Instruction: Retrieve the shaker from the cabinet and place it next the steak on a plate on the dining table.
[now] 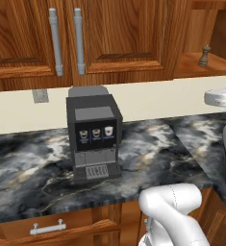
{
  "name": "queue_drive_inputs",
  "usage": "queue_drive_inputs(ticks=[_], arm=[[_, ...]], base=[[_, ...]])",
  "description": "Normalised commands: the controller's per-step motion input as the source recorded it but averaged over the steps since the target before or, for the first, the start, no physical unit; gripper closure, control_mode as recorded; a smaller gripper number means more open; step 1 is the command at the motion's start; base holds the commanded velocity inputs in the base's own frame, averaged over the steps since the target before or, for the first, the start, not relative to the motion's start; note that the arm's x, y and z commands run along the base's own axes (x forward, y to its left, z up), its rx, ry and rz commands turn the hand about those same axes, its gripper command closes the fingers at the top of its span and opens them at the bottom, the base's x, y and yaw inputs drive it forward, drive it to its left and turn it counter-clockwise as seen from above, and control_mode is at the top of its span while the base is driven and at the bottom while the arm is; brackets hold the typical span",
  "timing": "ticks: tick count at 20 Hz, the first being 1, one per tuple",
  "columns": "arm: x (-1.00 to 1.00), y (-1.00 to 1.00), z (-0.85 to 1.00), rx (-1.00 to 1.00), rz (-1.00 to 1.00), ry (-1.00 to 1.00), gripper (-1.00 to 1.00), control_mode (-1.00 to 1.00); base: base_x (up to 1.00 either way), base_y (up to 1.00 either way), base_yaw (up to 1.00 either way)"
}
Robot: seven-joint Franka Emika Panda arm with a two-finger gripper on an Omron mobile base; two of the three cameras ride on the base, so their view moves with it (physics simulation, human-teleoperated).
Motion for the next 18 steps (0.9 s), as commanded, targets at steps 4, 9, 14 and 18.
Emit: queue_drive_inputs(ticks=[4, 9, 14, 18], arm=[[0.16, -0.24, 0.23, 0.0, -0.01, 0.0, -1.0, -1.0], [0.18, -0.31, 0.2, 0.01, -0.02, 0.0, -1.0, -1.0], [0.22, -0.39, 0.08, 0.02, -0.04, 0.0, -1.0, -1.0], [0.27, -0.38, 0.0, 0.0, -0.02, 0.0, -1.0, -1.0]], base=[[0.0, 0.0, 0.0], [0.0, 0.0, 0.0], [0.0, 0.0, 0.0], [0.0, 0.0, 0.0]])
